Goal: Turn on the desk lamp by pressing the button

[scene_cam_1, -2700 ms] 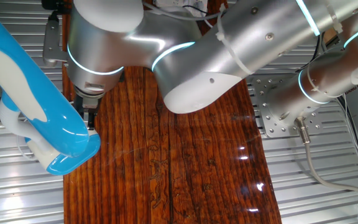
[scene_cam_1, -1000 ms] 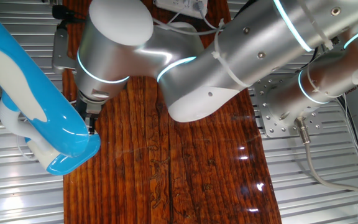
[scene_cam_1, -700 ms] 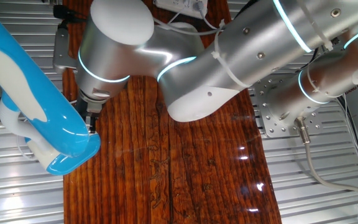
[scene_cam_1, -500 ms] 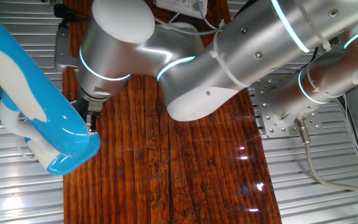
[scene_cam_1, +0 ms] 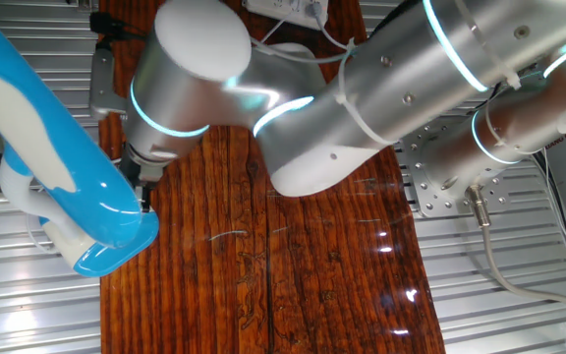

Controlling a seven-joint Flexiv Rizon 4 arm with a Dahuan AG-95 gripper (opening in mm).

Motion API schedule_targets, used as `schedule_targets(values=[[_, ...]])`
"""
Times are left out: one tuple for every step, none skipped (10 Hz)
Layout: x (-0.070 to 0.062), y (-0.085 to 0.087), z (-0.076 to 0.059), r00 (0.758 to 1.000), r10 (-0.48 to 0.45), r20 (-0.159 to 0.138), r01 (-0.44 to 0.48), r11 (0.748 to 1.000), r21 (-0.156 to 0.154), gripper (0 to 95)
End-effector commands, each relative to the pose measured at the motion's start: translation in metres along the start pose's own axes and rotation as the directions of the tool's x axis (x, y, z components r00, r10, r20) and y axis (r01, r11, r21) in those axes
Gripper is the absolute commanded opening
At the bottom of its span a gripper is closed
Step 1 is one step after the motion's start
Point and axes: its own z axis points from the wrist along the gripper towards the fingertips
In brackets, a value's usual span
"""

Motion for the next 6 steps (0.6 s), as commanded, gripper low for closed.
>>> schedule_targets(values=[[-0.003,-0.002,0.006,1.0,-0.016,0.022,0.016,1.0,0.004,0.0],[-0.008,-0.003,-0.001,1.0,-0.012,-0.006,0.012,0.999,-0.035,0.0],[-0.011,-0.005,-0.008,0.999,-0.013,-0.047,0.011,0.999,-0.042,0.0],[-0.015,-0.006,-0.016,0.996,-0.017,-0.085,0.014,0.999,-0.04,0.0],[-0.018,-0.006,-0.022,0.994,-0.016,-0.11,0.012,0.999,-0.04,0.0],[-0.021,-0.006,-0.028,0.992,-0.015,-0.126,0.009,0.999,-0.045,0.0]])
